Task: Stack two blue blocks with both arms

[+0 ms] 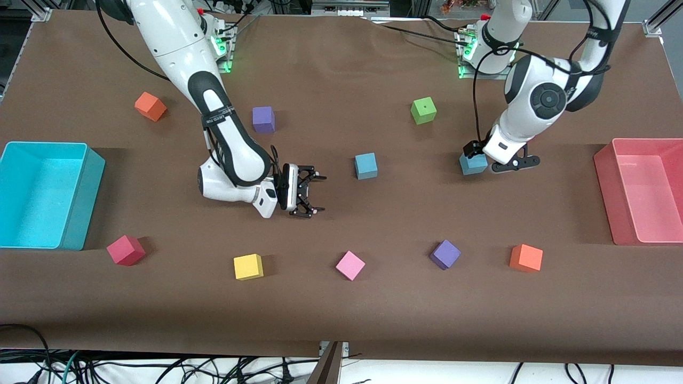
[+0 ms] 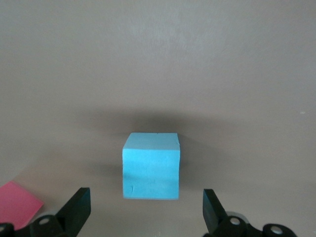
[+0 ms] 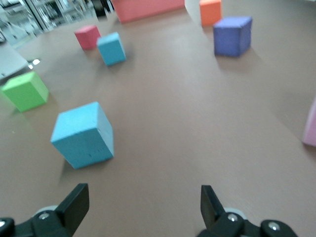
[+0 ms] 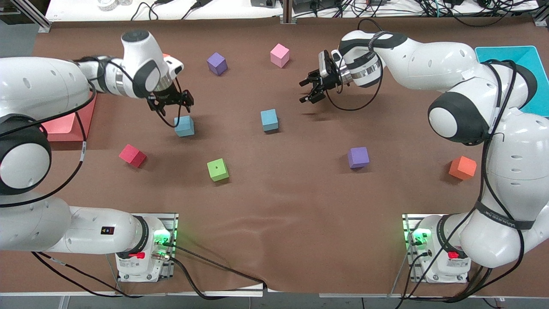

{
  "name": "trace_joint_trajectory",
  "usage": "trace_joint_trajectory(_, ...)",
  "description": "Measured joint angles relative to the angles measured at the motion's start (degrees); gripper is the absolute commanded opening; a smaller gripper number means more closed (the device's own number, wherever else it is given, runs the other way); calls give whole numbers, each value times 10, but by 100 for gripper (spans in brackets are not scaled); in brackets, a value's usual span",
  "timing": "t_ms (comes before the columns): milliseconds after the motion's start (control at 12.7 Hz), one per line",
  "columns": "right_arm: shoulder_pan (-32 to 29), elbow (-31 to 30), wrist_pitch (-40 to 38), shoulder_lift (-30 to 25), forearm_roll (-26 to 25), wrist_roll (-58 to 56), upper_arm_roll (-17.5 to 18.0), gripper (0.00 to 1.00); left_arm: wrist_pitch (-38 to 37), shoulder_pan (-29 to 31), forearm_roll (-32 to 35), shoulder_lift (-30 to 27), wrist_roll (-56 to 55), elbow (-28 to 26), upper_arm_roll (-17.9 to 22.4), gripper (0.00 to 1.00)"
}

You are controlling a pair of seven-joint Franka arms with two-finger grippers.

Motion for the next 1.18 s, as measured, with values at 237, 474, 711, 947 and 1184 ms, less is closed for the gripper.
trace_joint_trajectory(237, 0, -1, -42, -1, 35, -23, 3, 100, 68, 0, 21, 39, 0, -17, -3, 100)
trace_joint_trajectory(474, 2, -6, -72, 6, 102, -86, 8, 100, 110, -1, 50, 77, 0, -19, -11, 100)
trace_joint_trajectory(711, 5, -8, -79, 29, 152, -142, 12, 100, 114, 2, 87, 89, 0, -19, -11, 67)
trace_joint_trajectory(947, 11, -8, -80, 41, 160, -152, 13, 100, 114, 2, 88, 88, 0, -19, -11, 22)
trace_joint_trajectory(1184, 13, -8, -80, 52, 170, -162, 13, 100, 114, 2, 88, 87, 0, -19, -11, 22)
